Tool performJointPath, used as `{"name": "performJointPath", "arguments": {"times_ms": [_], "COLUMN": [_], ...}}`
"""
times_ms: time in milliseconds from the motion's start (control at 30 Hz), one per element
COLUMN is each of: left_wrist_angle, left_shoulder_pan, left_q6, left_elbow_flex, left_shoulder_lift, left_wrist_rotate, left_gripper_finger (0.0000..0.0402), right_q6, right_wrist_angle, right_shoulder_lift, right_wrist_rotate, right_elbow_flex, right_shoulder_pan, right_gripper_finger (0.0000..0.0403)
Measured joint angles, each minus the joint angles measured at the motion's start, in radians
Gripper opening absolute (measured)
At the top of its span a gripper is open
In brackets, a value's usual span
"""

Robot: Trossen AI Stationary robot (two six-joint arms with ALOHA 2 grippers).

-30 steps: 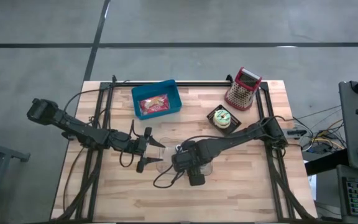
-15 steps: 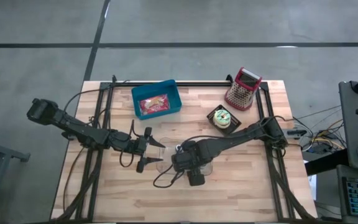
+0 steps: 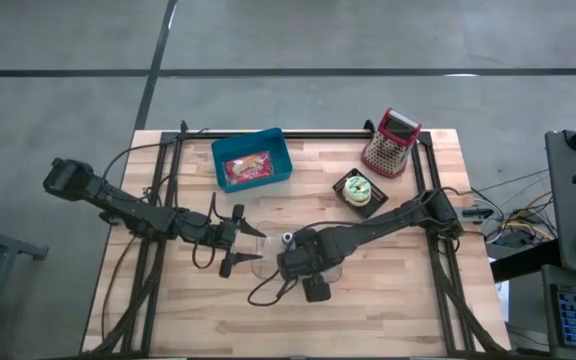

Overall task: Pick & Place Food Item
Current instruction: Put the black food coloring bottle into the transparent bin, then return to Home Position

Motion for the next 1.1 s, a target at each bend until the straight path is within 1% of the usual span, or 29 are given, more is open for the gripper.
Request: {"name": "performJointPath", "arguments": {"times_ms": [267, 433, 633, 833, 1000, 1100], "left_wrist_angle": [0.000, 0.000, 0.000, -0.002, -0.011, -0.022], "left_shoulder_pan": [0.000, 0.001, 0.001, 0.000, -0.001, -0.004], "left_q6": [0.000, 0.000, 0.000, 0.008, 0.008, 0.008], "left_elbow_flex": [0.000, 0.000, 0.000, 0.000, 0.000, 0.000], "left_shoulder_lift": [0.000, 0.000, 0.000, 0.000, -0.006, -0.013], "left_wrist_rotate": [0.000, 0.000, 0.000, -0.017, -0.017, -0.016], "left_gripper_finger": [0.0273, 0.0273, 0.0273, 0.0273, 0.0273, 0.0273], "right_q6": [0.001, 0.011, 0.010, 0.002, -0.019, -0.046], "right_wrist_angle": [-0.002, 0.002, 0.009, 0.072, 0.149, 0.177], "right_shoulder_lift": [-0.021, -0.046, -0.082, -0.162, -0.234, -0.266], "right_wrist_rotate": [0.046, 0.055, 0.105, 0.136, 0.186, 0.188], "right_elbow_flex": [0.000, 0.000, 0.000, 0.000, 0.000, 0.000], "right_shoulder_pan": [0.000, 0.000, 0.017, 0.041, 0.074, 0.091], "right_gripper_finger": [0.0247, 0.0247, 0.0247, 0.0247, 0.0247, 0.0247]}}
